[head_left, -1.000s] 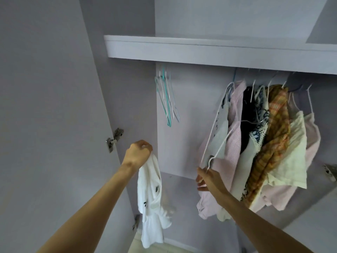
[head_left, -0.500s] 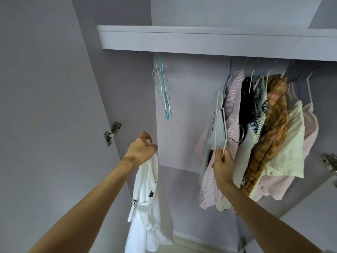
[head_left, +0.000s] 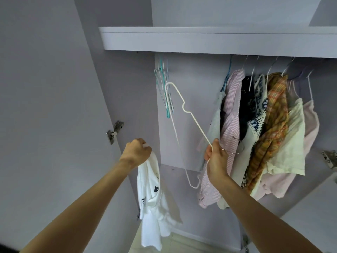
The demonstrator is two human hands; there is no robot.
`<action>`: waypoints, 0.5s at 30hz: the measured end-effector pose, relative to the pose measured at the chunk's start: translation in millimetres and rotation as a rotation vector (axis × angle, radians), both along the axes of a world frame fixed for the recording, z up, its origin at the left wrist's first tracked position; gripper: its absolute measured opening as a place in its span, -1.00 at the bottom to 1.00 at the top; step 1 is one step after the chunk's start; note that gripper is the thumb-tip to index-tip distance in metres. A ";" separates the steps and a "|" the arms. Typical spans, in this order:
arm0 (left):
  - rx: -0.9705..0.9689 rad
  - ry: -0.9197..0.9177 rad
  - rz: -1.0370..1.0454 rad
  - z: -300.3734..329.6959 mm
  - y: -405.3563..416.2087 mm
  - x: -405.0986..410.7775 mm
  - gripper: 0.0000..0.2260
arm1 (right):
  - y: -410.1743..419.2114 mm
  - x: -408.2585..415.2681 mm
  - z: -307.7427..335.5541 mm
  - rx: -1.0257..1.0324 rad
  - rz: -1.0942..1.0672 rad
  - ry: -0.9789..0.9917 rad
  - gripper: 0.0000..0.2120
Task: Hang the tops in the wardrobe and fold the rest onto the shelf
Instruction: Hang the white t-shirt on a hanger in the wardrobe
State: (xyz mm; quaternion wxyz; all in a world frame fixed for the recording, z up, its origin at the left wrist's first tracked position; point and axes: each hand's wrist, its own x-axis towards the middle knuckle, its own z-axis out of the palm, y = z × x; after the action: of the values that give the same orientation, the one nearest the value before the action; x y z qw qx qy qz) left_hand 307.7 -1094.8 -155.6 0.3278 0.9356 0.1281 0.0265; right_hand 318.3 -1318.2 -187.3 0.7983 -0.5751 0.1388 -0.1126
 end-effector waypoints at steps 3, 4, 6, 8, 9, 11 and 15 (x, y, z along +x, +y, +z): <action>0.083 0.000 0.028 -3.1 5.1 -3.3 -0.84 | 7.3 -0.1 9.0 0.196 0.039 0.007 -0.56; 0.116 -0.011 0.034 -4.4 7.4 -4.1 -0.84 | 11.0 -0.3 11.6 0.264 0.073 0.005 -0.56; 0.164 -0.054 0.048 -6.5 9.1 -5.6 -0.82 | 17.0 -1.3 16.9 0.377 0.133 0.009 -0.56; 0.189 -0.089 0.072 -5.9 7.6 -7.3 -0.82 | 23.5 -2.1 23.7 0.471 0.169 0.010 -0.55; 0.182 -0.094 0.083 -4.9 5.8 -7.7 -0.84 | 26.6 -2.0 27.5 0.503 0.177 0.000 -0.55; 0.143 -0.079 0.100 -2.4 2.9 -8.7 -0.88 | 33.0 -0.4 36.4 0.526 0.165 -0.035 -0.56; 0.056 -0.100 0.071 -0.7 6.1 -12.5 -0.84 | 42.0 6.0 52.0 0.482 0.123 -0.105 -0.55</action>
State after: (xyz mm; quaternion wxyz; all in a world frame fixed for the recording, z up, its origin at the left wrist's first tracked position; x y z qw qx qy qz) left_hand 295.3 -1088.7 -156.2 0.3066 0.9367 0.1440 0.0885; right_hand 324.3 -1276.3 -135.3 0.9239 -0.3687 0.0849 -0.0571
